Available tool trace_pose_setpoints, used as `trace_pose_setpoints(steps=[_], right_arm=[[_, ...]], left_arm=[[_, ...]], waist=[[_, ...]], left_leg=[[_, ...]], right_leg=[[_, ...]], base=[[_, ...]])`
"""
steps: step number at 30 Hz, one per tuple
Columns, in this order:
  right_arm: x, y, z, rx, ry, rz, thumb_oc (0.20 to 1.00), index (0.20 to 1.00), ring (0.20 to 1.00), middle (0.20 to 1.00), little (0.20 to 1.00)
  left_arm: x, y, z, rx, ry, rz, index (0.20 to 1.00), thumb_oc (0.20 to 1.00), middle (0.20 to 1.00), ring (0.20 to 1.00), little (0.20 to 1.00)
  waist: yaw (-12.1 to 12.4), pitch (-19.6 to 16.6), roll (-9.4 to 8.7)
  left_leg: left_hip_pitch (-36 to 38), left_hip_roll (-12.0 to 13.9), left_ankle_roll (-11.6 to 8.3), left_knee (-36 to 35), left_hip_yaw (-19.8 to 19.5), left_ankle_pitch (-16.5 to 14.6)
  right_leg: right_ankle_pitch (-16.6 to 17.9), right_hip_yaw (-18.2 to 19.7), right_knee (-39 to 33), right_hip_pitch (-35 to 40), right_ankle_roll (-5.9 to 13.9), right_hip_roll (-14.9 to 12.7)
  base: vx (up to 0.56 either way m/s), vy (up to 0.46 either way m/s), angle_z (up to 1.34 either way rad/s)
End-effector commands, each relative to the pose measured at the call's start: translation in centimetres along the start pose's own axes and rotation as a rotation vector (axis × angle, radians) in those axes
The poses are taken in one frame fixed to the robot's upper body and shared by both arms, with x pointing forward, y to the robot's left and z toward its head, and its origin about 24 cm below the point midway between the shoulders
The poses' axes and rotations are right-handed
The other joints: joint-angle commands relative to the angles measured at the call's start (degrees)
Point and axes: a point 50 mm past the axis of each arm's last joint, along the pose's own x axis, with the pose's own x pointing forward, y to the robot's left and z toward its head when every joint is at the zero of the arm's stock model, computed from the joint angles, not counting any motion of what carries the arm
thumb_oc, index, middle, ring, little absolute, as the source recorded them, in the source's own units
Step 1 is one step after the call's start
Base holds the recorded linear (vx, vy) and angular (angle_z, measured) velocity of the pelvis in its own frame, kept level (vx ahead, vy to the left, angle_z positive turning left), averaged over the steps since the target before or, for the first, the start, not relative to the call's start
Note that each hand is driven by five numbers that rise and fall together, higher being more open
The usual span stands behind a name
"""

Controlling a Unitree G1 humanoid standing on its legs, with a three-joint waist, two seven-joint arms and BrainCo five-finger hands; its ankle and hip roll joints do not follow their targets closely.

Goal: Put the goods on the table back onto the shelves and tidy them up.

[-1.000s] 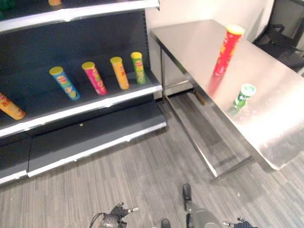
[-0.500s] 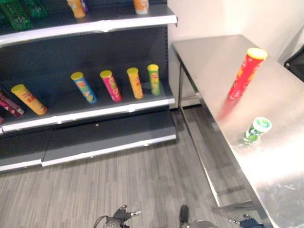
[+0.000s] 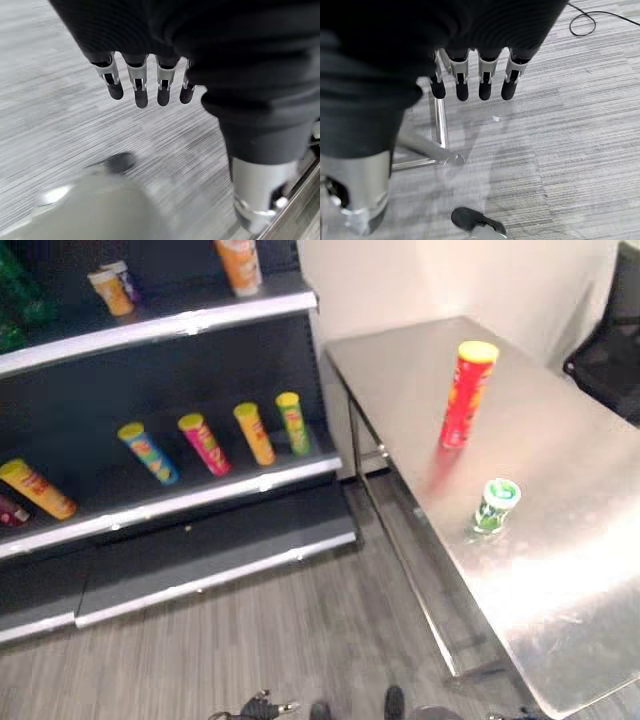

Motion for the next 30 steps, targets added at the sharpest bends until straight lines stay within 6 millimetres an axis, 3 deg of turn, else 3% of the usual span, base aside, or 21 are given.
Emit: trace_pose_setpoints(steps=[1,8,13,17,21,26,28,30], right_arm=[[0.1,-0.7,0.5,-0.042,-0.006,-0.029,1.000,1.000,1.000,1.000,1.000],[0.2,-0.9,0.1,0.006,0.028,-0.041,1.000,1.000,1.000,1.000,1.000],[0.1,-2.5,-1.5,0.134,0.094,-0.102,1.000,1.000,1.000,1.000,1.000],[-0.5,-4.8,-4.3,0.210,0.182,-0.180,1.000,1.000,1.000,1.000,1.000],[-1.9,-9.3,-7.8,0.291,0.306,-0.325,1.000,1.000,1.000,1.000,1.000],[-5.8,-16.1,-12.8,0.413,0.491,-0.545,1.000,1.000,1.000,1.000,1.000],[-7.4,-19.1,-13.3,0.507,0.502,-0.651,1.000,1.000,1.000,1.000,1.000],[-8.7,-22.7,-12.3,0.614,0.410,-0.781,1.000,1.000,1.000,1.000,1.000]], left_arm=[[0.3,2.0,1.7,-0.007,-0.048,0.058,1.000,1.000,1.000,1.000,1.000],[0.3,2.7,1.3,-0.006,-0.032,0.079,1.000,1.000,1.000,1.000,1.000],[0.2,3.8,1.3,-0.008,-0.033,0.105,1.000,1.000,1.000,1.000,1.000],[0.2,4.9,1.9,0.003,-0.051,0.128,1.000,1.000,1.000,1.000,1.000],[0.2,5.8,3.2,0.030,-0.090,0.139,1.000,1.000,1.000,1.000,1.000],[0.3,5.7,3.9,0.083,-0.099,0.127,1.000,1.000,1.000,1.000,1.000],[0.4,5.7,4.0,0.085,-0.095,0.125,1.000,1.000,1.000,1.000,1.000],[0.4,5.6,4.0,0.075,-0.090,0.130,1.000,1.000,1.000,1.000,1.000]], waist=[[-0.5,-0.3,-0.99],[-0.6,-0.1,-0.93],[-1.4,-0.1,-1.31],[-2.2,-0.1,-2.03],[-3.0,-0.2,-2.92],[-3.9,-1.1,-3.99],[-4.2,-1.5,-4.47],[-4.6,-1.7,-4.98]], left_leg=[[-0.1,-5.8,3.46,0.8,2.5,-4.1],[0.1,-6.7,4.78,0.8,5.7,-5.9],[-0.1,-7.0,5.43,0.8,7.7,-6.6],[-0.4,-7.2,5.73,0.8,8.5,-7.1],[-0.7,-7.3,5.78,0.8,8.7,-7.3],[-1.1,-7.2,5.61,0.8,8.6,-7.5],[-1.1,-7.2,5.51,0.8,8.4,-7.6],[-1.1,-7.1,5.45,0.8,8.4,-7.7]], right_leg=[[-6.5,2.6,-1.3,4.3,6.60,-5.4],[-4.9,3.5,-1.3,3.4,8.52,-7.0],[-3.9,3.9,-1.3,2.5,9.69,-7.9],[-3.3,4.3,-1.3,1.8,10.37,-8.3],[-2.9,4.0,-1.3,1.4,10.92,-8.6],[-2.8,3.7,-1.3,1.1,11.36,-8.7],[-2.9,3.5,-1.3,1.1,11.54,-8.7],[-2.8,3.4,-1.3,1.0,11.73,-8.8]], base=[[0.04,0.106,-0.21],[0.05,0.157,-0.22],[0.04,0.115,-0.19],[0.03,0.067,-0.10],[0.03,0.049,-0.07],[0.04,0.027,0.02],[0.04,0.007,0.04],[0.03,-0.002,0.07]])
